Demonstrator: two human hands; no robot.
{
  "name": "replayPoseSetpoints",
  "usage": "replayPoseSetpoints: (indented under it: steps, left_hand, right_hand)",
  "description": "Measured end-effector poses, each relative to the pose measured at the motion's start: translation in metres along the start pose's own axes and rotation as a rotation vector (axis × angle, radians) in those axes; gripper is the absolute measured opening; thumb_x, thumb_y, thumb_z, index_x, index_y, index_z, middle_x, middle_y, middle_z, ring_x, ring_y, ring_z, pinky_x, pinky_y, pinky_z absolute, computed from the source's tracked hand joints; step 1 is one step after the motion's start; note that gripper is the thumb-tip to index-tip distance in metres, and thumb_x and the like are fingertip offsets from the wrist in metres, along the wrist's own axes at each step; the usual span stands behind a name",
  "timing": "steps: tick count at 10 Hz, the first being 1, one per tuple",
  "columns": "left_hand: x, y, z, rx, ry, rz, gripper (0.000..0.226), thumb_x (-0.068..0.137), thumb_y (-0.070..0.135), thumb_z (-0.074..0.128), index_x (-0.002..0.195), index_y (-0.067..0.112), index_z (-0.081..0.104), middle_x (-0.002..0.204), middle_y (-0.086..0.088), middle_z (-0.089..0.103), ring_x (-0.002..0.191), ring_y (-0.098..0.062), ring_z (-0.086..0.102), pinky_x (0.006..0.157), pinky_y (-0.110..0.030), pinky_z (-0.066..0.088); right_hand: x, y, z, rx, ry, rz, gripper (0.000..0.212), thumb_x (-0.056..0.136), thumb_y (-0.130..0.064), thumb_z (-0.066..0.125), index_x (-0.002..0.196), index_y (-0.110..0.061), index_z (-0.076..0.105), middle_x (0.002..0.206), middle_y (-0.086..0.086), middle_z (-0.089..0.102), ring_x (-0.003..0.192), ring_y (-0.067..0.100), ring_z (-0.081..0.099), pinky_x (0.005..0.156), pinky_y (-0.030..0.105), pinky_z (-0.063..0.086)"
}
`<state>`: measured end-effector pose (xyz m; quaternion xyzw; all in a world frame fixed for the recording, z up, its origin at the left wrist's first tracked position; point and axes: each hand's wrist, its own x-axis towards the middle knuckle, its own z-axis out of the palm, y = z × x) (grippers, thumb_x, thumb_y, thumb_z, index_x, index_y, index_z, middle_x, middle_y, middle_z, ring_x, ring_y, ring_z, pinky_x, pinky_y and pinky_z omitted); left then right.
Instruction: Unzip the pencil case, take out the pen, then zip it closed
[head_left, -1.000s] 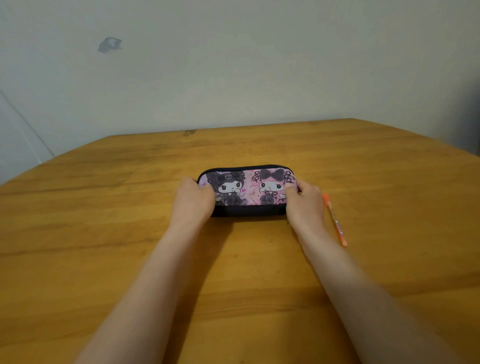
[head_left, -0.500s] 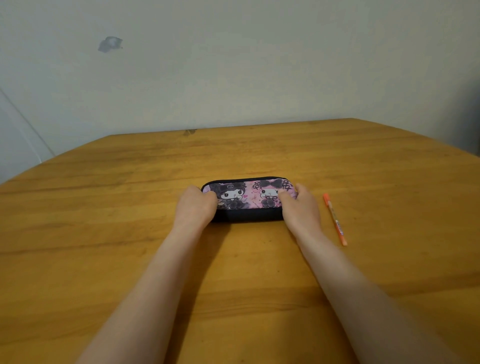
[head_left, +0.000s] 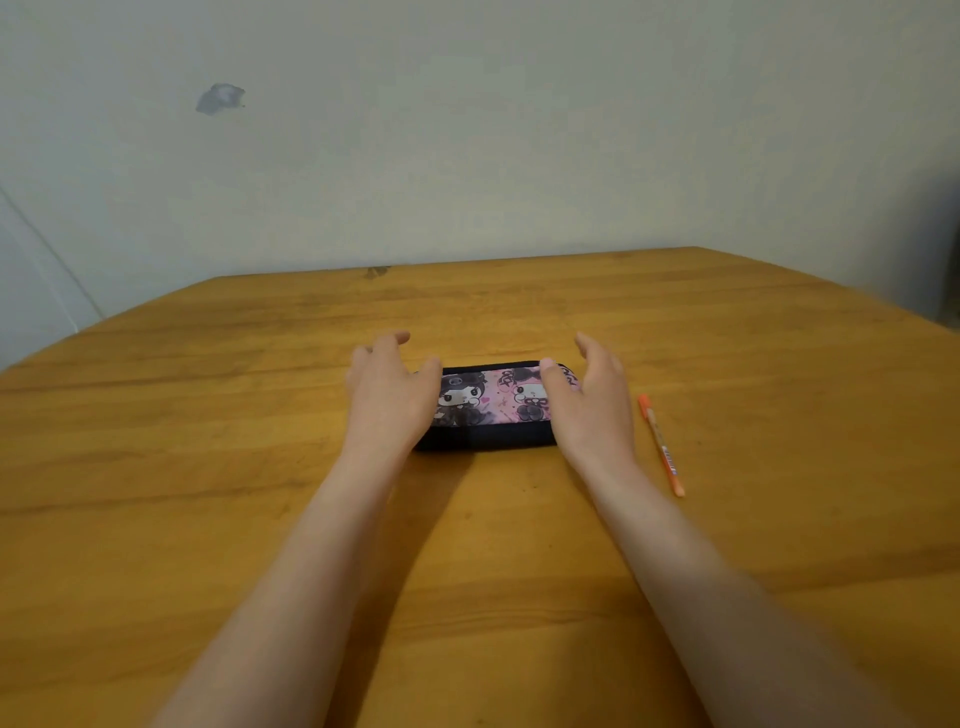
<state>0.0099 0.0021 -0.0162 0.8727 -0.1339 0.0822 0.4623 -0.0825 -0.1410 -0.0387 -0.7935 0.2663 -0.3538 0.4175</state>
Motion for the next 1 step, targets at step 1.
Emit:
replayPoseSetpoints:
  steps: [1]
  left_hand:
    - [-0.0042,0.0171,-0.0051,-0.206,-0.009,0.135,0.037,0.091,0.027,0.058,0.127,0.019,0.055,0.126,-0.002,0.056,0.113,-0.015,0.053,0.095,-0.032,0.044]
  right_hand:
    - [0.0006,-0.0182,-0.0060,0.191,-0.036,-0.077,0.031,0.095,-0.026,0.056,0.123,-0.015,0.060,0.123,0.002,0.063,0.116,0.016,0.057,0.095,0.023,0.043]
